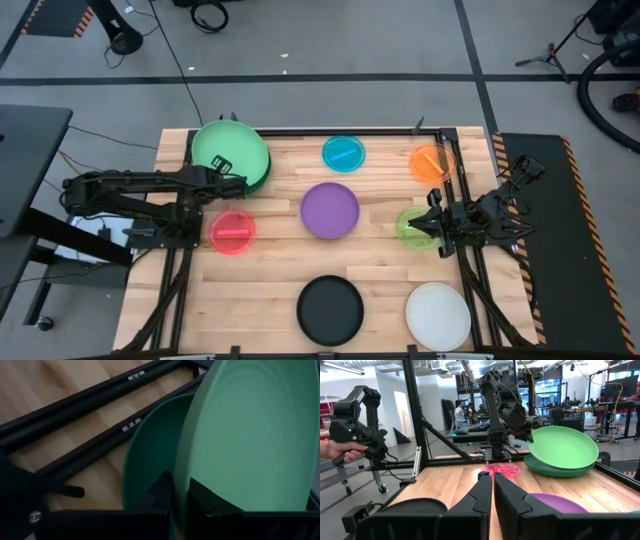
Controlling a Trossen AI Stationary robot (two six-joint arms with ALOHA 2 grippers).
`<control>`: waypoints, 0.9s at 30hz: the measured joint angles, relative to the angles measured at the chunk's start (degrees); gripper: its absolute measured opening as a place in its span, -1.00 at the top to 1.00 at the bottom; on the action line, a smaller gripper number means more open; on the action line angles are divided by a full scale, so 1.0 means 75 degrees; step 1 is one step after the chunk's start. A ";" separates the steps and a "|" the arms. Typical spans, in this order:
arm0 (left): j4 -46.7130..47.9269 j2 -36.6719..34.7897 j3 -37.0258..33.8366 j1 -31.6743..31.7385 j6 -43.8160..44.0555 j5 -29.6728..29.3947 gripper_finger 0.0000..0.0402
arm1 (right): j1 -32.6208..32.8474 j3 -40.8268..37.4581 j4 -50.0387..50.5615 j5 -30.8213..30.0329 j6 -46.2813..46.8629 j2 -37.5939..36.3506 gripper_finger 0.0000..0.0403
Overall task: Stack plastic plates
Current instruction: Stack the green plate on top of the dark green plate
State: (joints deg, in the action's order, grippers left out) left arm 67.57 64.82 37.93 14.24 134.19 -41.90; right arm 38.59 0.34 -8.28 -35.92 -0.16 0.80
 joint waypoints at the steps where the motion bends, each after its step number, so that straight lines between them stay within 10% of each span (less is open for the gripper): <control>1: 0.0003 0.0000 0.0000 -0.0005 -0.0042 0.0054 0.85 | 0.0003 0.0000 -0.0002 0.0003 0.0003 0.0000 0.85; 27: -0.1267 0.1449 0.0015 -0.0186 -0.0276 0.0643 0.85 | 0.0001 0.0000 -0.0005 0.0001 0.0000 0.0003 0.85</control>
State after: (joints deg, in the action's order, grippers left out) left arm 58.07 75.69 38.04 12.84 132.12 -37.07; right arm 38.60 0.34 -8.32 -35.91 -0.16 0.82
